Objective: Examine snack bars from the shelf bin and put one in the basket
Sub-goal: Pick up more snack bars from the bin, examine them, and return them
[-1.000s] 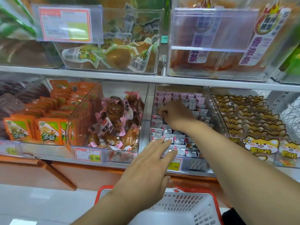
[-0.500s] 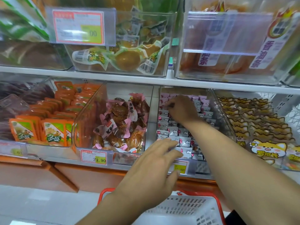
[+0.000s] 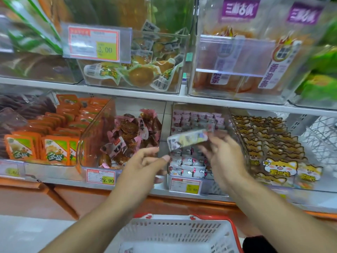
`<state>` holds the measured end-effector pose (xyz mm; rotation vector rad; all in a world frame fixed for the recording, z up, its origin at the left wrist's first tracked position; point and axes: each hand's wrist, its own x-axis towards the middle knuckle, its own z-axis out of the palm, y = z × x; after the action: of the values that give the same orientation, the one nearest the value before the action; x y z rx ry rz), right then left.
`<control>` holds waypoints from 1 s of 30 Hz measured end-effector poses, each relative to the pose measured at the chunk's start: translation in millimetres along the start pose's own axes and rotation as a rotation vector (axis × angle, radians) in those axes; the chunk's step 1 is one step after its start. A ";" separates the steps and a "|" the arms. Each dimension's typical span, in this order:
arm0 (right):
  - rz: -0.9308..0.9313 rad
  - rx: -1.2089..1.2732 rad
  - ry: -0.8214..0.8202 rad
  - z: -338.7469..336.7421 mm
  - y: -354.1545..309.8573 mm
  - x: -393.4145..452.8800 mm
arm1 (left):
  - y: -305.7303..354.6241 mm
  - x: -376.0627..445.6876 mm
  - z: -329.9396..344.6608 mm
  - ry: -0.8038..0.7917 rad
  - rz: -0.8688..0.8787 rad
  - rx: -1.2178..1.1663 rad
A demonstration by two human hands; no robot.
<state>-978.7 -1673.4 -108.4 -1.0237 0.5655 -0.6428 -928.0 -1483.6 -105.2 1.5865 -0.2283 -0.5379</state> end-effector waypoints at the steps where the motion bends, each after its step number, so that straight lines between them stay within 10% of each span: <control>1: 0.056 0.028 -0.037 -5.0 2.3 -11.5 | -1.9 -1.6 -0.8 -0.004 -0.019 -0.047; 10: 0.241 -0.163 -0.406 -33.5 0.8 -35.3 | -14.8 -0.6 -10.3 0.078 -0.118 -0.377; 19: 0.227 -0.111 -0.373 -39.1 3.6 -31.0 | -19.9 3.4 -6.1 0.114 -0.013 -0.258; 30: -0.193 -0.671 -0.663 -48.8 -1.0 -43.6 | -27.5 6.7 -0.3 0.094 -0.124 -0.523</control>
<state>-1042.7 -1671.2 -121.9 -1.8405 0.0790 -0.2339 -926.8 -1483.7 -133.4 1.1159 0.0815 -0.5626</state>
